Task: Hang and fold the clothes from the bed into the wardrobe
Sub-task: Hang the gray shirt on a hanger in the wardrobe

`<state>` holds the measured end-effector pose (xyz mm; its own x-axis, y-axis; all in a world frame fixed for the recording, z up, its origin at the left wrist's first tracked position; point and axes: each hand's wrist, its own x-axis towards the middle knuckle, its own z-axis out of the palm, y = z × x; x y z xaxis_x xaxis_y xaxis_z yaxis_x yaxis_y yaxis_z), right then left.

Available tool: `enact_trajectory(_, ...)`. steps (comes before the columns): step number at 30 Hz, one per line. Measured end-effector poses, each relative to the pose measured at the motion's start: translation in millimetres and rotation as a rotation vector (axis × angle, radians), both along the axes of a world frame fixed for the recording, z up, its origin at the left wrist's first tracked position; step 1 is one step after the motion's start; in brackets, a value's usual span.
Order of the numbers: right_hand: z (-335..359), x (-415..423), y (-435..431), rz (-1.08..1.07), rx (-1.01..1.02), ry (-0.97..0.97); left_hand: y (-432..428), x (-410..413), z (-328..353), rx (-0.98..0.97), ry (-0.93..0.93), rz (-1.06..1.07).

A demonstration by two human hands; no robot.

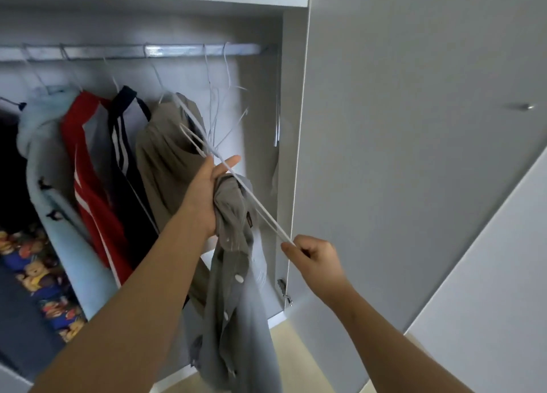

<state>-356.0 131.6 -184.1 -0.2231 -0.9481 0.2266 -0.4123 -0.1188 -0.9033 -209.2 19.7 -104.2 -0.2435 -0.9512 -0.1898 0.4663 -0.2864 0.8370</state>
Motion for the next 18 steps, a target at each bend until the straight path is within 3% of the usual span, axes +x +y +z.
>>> enact_trajectory(12,-6,-28,18,0.05,0.166,-0.002,47,-38,-11,0.014,-0.181,-0.063)
enact_trajectory(18,-11,-36,27,0.066,0.134,-0.044,48,-24,2,0.058,-0.049,0.109)
